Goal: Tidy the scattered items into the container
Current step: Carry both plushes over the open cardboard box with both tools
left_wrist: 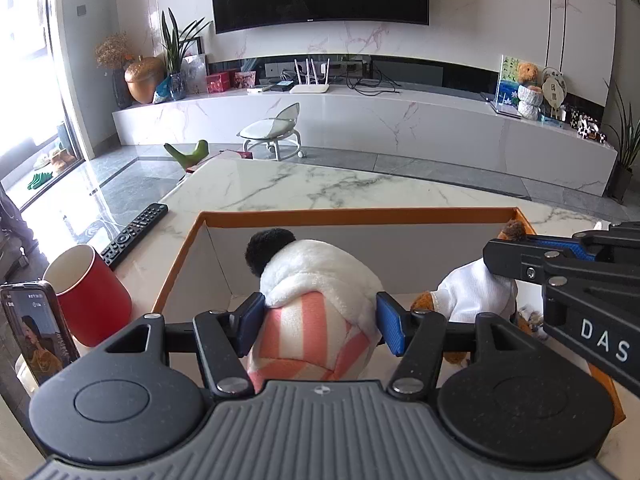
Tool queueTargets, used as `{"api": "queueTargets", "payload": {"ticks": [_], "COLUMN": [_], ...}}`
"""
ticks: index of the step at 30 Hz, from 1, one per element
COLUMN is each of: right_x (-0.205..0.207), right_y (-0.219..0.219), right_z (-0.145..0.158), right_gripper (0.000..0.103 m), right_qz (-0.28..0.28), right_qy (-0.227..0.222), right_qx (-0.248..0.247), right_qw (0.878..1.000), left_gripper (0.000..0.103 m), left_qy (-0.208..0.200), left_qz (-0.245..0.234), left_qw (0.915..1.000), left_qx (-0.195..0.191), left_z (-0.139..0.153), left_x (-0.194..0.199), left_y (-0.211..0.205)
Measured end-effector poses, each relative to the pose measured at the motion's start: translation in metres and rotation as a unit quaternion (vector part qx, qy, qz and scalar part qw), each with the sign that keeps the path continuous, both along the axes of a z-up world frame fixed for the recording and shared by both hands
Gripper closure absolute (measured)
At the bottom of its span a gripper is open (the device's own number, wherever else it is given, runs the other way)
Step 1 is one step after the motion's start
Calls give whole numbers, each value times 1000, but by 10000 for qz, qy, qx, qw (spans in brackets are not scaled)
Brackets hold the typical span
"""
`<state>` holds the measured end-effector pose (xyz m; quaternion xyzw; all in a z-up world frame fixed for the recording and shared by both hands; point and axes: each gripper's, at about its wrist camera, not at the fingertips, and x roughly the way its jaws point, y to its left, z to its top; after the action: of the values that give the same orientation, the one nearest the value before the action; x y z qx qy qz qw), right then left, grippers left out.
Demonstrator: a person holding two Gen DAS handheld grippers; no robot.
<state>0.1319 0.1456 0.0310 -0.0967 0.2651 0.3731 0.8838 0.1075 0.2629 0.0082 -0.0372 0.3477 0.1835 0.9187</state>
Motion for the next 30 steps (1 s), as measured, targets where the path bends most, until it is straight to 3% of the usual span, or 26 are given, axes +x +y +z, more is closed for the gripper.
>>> {"api": "queueTargets", "payload": {"ticks": [6,14,16,20,24,30], "right_x": [12,13,14,19,20,21], "right_y": [8,17,12,-1,-13,-14], "right_z": [-13,-11,-10,-8,-4,-4], "right_gripper": [94,90,72,63,47,45], "right_qz": [37,331,312,297,289,255], "right_qy": [268,465,549,917,1224,1540], "right_qx": [-239,-367,-330,-172,-40,-265], "right_qw": [9994,9977,9975,9952,9921,9874], "left_gripper": [33,32,32,32,32,32], "left_qy": [326,432,442,451,454,453], "left_qz": [-35,37,57,105,120,94], "left_qw": [9994,9987,9986,9985,9984,9983], "left_qx": [-148,-281,-297,-298,-318,-343], "left_z": [-12,-18,-19,-18,-18,-16], "left_x": [7,5,1,0,-3,-5], "left_y": [4,13,15,17,20,20]}}
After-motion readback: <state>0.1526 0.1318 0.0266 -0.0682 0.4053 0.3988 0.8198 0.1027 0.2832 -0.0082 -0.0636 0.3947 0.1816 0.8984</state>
